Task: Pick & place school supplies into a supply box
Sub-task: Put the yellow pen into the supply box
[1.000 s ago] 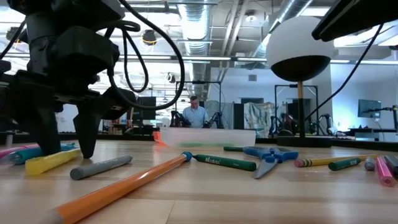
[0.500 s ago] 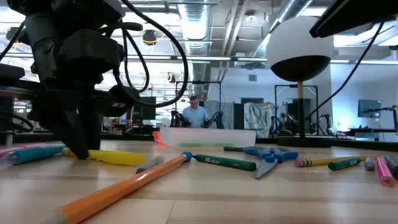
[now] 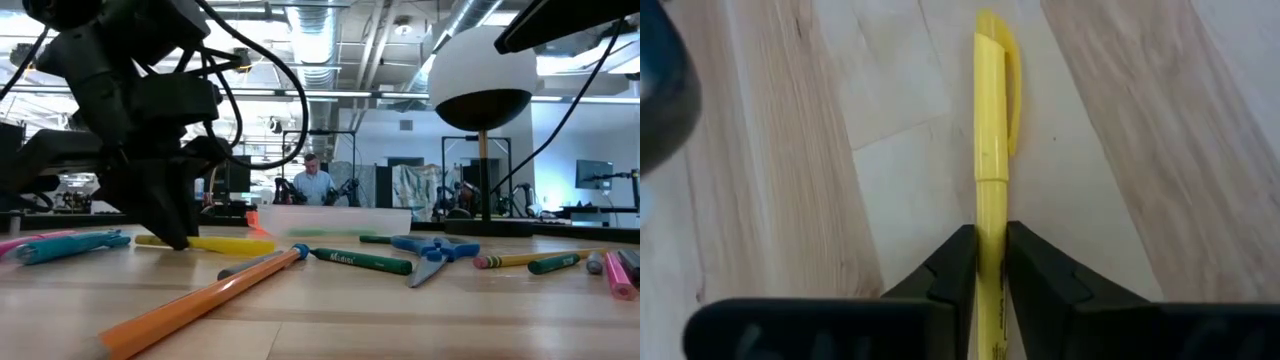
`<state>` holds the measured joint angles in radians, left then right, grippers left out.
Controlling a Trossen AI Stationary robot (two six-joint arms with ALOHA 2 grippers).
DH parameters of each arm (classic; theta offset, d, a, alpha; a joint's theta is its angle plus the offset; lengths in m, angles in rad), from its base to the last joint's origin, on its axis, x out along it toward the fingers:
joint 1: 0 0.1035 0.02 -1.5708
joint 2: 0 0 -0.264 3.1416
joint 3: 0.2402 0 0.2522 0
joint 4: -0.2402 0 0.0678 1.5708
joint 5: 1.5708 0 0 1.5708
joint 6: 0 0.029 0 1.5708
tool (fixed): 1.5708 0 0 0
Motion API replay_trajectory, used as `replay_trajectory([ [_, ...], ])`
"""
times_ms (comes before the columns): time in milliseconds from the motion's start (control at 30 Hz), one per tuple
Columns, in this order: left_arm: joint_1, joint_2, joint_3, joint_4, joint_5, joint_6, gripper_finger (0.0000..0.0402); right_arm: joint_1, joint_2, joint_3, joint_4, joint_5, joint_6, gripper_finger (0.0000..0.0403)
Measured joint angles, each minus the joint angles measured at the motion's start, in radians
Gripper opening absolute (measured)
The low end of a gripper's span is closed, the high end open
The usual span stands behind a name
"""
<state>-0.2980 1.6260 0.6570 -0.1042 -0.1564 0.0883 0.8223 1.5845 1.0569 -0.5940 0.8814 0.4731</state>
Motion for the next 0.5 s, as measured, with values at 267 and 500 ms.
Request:
replay_trajectory([
  [267,0.02,0.004,0.062,-0.076,0.045,0.001,0.0056,0.0,0.0,0.0,0.0,0.0,0.0,0.0092],
  [500,0.046,0.005,0.094,-0.133,0.118,0.001,0.0057,0.0,0.0,0.0,0.0,-0.006,-0.001,0.0092],
])
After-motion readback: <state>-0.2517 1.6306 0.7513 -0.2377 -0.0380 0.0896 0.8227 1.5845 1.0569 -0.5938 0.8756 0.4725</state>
